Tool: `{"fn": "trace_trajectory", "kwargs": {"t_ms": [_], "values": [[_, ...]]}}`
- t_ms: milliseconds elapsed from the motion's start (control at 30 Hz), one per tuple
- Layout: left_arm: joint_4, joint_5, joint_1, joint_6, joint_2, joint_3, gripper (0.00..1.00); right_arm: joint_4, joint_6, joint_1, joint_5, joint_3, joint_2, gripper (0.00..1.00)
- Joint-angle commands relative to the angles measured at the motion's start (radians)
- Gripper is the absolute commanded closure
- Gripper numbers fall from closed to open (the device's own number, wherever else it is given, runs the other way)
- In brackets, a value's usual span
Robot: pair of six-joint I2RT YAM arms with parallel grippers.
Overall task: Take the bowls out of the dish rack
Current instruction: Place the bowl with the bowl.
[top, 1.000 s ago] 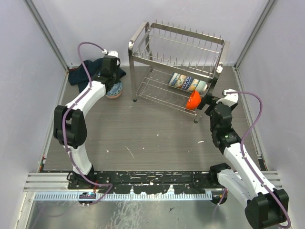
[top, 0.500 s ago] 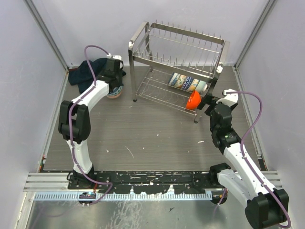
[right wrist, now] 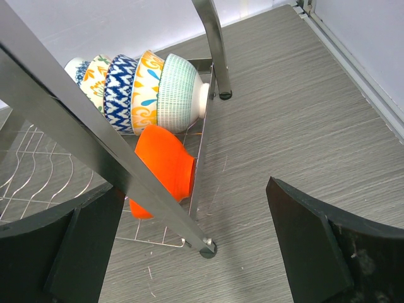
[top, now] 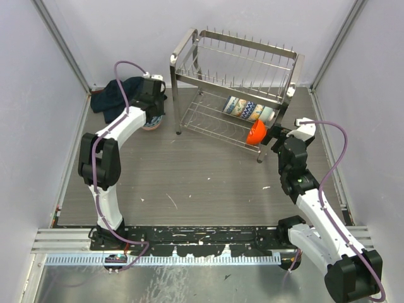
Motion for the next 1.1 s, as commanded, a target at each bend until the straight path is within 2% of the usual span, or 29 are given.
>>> {"fn": "trace_trajectory", "kwargs": {"t_ms": [0,567,800,1067], "values": [[-0.009,-0.022,-0.008,-0.003,0.004,0.042,0.97,0.031,-0.003,0.005,0.024,0.034,-0.017,0.00],[-0.021,-0.041,-0.009,-0.010,-0.009,0.042,0.65,0.031,-0.003,0.007,0.025,0.036,-0.017,0.00],[-0.031,-0.060,-0.016,-0.011,-0.033,0.043,0.39,0.038,0.001,0.008,0.016,0.037,-0.007,0.00],[-0.030,-0.077,-0.028,-0.013,-0.075,0.030,0.32,0.029,-0.001,0.007,0.023,0.032,-0.032,0.00]]}}
